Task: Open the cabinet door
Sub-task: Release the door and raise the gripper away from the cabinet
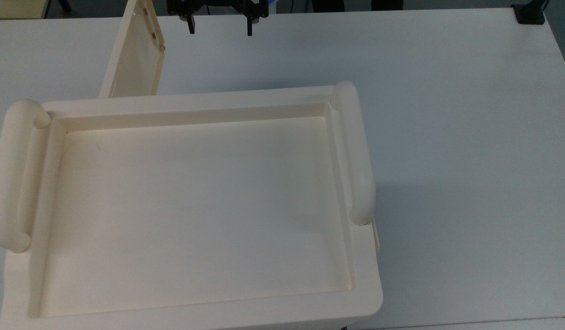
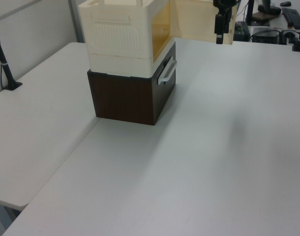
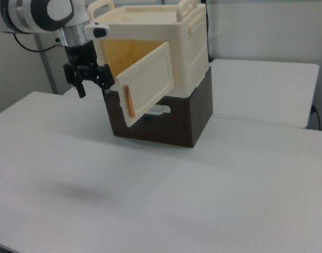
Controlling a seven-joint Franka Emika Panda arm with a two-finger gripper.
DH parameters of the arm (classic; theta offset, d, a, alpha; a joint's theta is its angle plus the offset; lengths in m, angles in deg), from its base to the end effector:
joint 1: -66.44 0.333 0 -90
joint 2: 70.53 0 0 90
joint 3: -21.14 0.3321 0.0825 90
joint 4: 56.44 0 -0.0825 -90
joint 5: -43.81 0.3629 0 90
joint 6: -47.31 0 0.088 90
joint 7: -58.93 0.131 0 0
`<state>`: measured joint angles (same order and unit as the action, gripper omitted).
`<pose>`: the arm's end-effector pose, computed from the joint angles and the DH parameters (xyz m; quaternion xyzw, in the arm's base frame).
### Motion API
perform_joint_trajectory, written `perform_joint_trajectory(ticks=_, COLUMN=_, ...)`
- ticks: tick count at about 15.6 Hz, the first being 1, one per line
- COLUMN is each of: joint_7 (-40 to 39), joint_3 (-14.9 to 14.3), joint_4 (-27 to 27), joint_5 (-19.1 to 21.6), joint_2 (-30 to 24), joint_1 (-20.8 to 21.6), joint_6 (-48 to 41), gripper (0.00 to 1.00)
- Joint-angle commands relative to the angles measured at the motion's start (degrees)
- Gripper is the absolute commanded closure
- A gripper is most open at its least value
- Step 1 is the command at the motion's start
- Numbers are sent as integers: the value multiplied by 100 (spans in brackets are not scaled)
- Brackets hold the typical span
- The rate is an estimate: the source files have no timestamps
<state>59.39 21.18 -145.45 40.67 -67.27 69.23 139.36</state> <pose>0.5543 0.0204 0.5968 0.9994 0.0217 -0.0011 0.0274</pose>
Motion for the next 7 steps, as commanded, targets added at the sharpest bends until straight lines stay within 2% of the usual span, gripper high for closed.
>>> perform_joint_trajectory(ticks=1, joint_7=103, joint_3=-12, joint_4=-494, joint_5=-90, joint_2=-256, joint_1=134, joint_6=515, gripper=0)
perform_joint_trajectory(ticks=7, joint_7=217, joint_3=-12, joint_4=-494, joint_5=-72, joint_2=-291, joint_1=126, joint_6=437, gripper=0)
